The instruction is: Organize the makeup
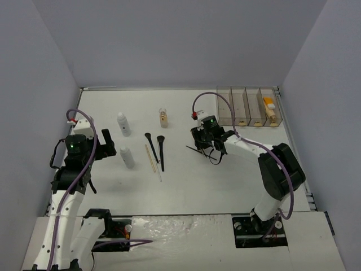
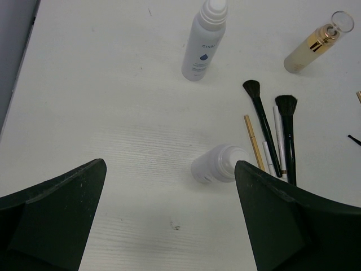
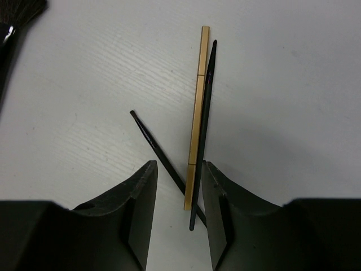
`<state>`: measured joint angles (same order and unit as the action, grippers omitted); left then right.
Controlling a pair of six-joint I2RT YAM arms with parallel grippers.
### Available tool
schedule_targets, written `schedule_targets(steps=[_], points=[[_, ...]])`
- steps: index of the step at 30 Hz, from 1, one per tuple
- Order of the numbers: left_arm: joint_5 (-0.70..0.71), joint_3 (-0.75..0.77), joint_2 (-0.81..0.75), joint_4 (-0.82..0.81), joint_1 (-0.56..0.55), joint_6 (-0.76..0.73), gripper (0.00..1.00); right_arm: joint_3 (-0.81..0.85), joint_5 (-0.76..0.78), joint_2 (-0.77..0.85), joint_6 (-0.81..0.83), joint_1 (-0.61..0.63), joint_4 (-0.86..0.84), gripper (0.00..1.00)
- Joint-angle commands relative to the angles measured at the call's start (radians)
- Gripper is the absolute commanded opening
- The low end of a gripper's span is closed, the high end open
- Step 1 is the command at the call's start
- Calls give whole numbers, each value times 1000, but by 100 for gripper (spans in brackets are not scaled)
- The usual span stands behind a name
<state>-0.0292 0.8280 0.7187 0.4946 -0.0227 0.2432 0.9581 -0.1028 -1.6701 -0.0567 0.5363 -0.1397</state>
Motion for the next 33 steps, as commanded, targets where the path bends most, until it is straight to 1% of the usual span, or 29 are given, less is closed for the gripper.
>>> schedule_targets(steps=[1, 6, 15, 20, 33], points=[[4, 42, 14, -57, 10, -1, 97, 71, 60, -44, -22, 11, -60, 32], [11, 36, 2, -61, 10, -1, 97, 71, 100, -60, -34, 11, -75, 27], [8, 39, 14, -54, 9, -1, 97, 105, 84, -86, -14, -14, -49, 25], [9, 39, 18, -56, 9, -1, 97, 102, 77, -105, -28, -44, -52, 21], [3, 36, 19, -56, 9, 5, 97, 82, 16, -137, -28, -62, -67, 20]])
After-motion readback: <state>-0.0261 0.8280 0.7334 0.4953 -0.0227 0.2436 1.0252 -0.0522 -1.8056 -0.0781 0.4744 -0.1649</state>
